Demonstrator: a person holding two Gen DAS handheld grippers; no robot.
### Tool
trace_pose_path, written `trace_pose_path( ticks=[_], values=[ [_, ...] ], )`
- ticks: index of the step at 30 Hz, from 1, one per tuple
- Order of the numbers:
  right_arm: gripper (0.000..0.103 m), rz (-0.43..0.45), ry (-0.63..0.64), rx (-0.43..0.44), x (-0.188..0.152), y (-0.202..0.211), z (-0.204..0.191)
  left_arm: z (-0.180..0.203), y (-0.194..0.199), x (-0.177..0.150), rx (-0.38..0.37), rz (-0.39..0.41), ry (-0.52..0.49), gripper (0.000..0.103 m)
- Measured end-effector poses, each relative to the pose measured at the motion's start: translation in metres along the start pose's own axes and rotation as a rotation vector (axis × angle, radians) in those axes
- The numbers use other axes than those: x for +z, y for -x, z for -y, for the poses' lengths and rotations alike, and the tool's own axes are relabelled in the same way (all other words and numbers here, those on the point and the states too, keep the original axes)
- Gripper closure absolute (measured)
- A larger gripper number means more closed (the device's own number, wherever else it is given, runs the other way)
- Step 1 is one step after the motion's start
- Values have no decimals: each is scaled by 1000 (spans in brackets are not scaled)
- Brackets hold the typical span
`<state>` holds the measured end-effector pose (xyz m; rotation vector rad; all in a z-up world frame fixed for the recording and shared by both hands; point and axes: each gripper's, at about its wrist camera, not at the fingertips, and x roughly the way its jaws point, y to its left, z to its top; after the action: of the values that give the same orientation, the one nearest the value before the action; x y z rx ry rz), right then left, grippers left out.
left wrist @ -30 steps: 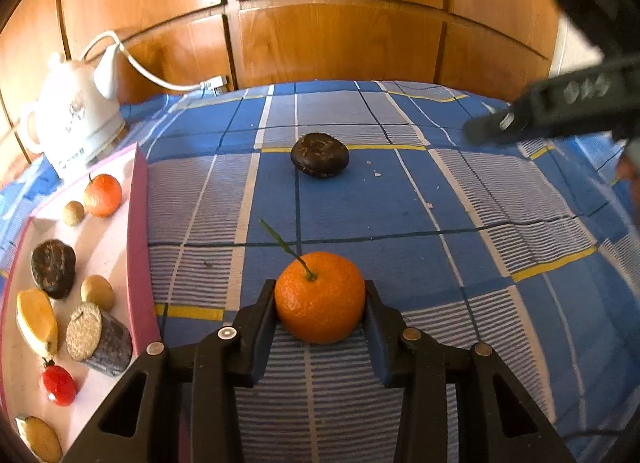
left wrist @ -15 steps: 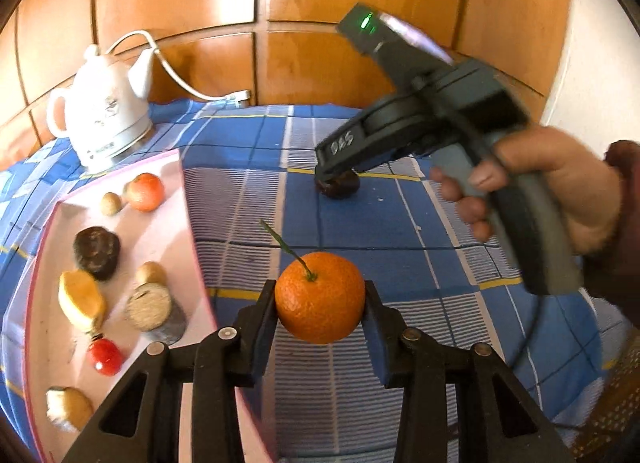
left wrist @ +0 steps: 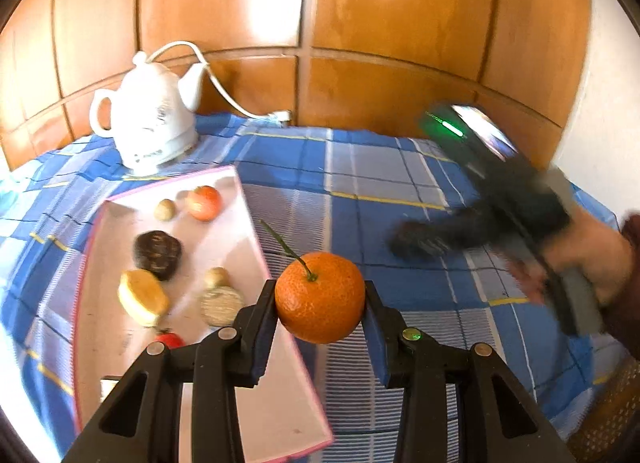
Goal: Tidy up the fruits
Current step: 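Close the right gripper on the dark round disc while left lifts the orange, then carry the orange into the tray and open the left gripper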
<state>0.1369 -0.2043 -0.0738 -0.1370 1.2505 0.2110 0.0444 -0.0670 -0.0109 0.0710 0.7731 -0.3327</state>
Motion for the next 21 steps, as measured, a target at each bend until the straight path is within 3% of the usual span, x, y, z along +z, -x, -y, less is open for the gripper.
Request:
trace_pose_path(
  ticks=[6,21],
  values=[
    [55,19,-8,5,-44,15,4,-18,14,2,73,30,31,63],
    [56,67,16,-43,-51,16,0,-45,75,11,304,202,48,63]
  ],
)
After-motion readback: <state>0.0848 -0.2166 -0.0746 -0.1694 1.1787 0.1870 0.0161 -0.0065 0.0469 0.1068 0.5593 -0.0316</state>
